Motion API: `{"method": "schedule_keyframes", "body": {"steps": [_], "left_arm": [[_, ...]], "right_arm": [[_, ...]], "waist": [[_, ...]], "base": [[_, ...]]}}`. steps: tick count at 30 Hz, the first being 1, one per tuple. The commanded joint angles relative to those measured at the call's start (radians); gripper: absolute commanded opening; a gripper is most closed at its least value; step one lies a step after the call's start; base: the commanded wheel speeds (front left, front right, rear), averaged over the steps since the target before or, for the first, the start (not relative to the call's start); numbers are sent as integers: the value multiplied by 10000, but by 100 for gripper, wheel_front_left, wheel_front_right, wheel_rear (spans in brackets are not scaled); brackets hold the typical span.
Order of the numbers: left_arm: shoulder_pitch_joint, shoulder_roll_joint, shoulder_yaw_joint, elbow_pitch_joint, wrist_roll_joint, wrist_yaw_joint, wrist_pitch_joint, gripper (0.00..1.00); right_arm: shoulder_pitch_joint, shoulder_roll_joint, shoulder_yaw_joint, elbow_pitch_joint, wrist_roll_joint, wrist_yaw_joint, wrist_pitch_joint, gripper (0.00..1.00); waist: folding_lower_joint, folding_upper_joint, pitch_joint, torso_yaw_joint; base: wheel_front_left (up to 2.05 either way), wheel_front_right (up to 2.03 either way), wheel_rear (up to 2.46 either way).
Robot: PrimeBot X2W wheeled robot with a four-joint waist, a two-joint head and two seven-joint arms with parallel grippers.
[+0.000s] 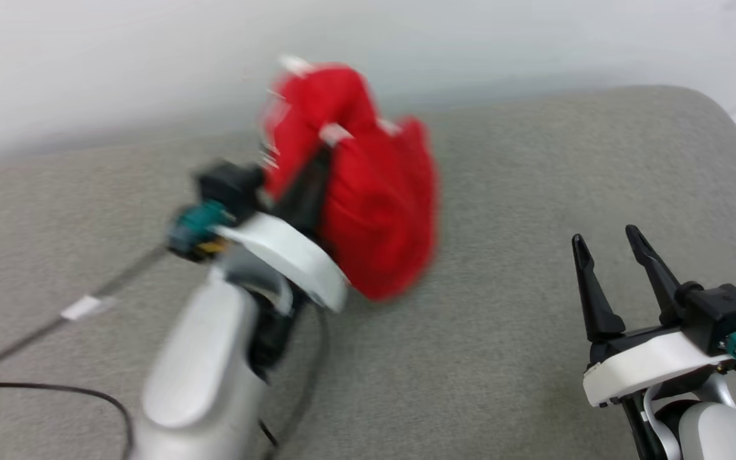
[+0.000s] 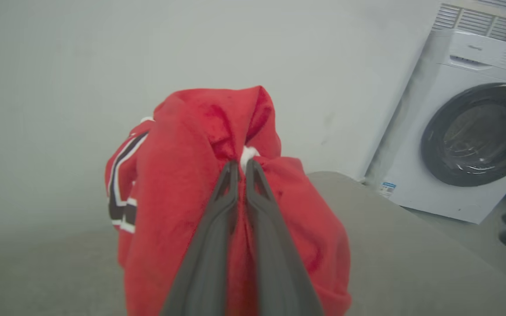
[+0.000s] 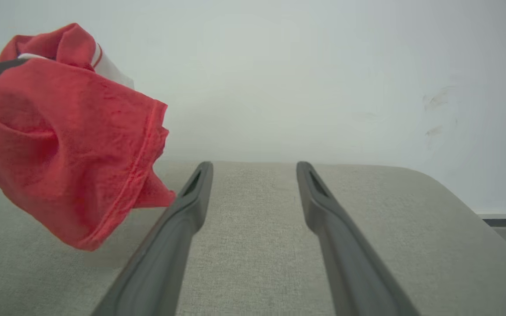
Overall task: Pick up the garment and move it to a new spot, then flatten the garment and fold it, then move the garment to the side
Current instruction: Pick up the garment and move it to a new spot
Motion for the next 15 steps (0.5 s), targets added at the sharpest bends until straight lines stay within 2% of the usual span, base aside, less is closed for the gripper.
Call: {"method": "schedule_keyframes", "body": {"steps": [1,2,3,6,9,10,11,12,13,15], "left_arm": [[450,-144,-480,-34,-110,-112,47,0],[450,-144,-480,-34,-110,-112,47,0],[929,-280,-1069,25,-211,-167,204,0],[1287,-312,-1558,174,-139,-229,230,0],[1936,-104,-2281,744,-73,-272,492,1],[1984,-55,-2427,837,-17,-288,484,33],[1984,-55,-2427,837,-17,-288,484,33],[1994,-40,-2554,894,-3,-293,419,87],[1974,1,-2666,914,51,-303,327,100],[1883,21,-2759,863,98,-292,-24,100]], "right_arm": [[89,12,-17,-86,100,-3,-4,100],[89,12,-17,-86,100,-3,-4,100],[112,12,-44,-154,151,-3,-61,100],[151,10,-131,-206,213,-3,-100,100],[84,13,-54,-155,256,-3,-114,100],[50,10,-53,-139,244,-3,-135,100],[50,10,-53,-139,244,-3,-135,100],[25,7,-61,-115,228,-5,-152,100],[-8,7,-55,-104,227,-5,-155,100],[-35,9,-71,-70,206,-3,-173,100]], "waist": [[2,-1,253,-350],[2,-1,253,-350],[2,-1,442,-419],[2,-1,607,-377],[2,-1,798,-222],[2,-1,824,-155],[2,-1,824,-155],[2,-1,832,-82],[2,-1,844,-10],[2,-1,786,160]], "base": [[0,0,0],[0,0,0],[0,0,0],[0,0,0],[0,0,0],[0,0,0],[0,0,0],[0,0,0],[0,0,0],[0,0,0]]}}
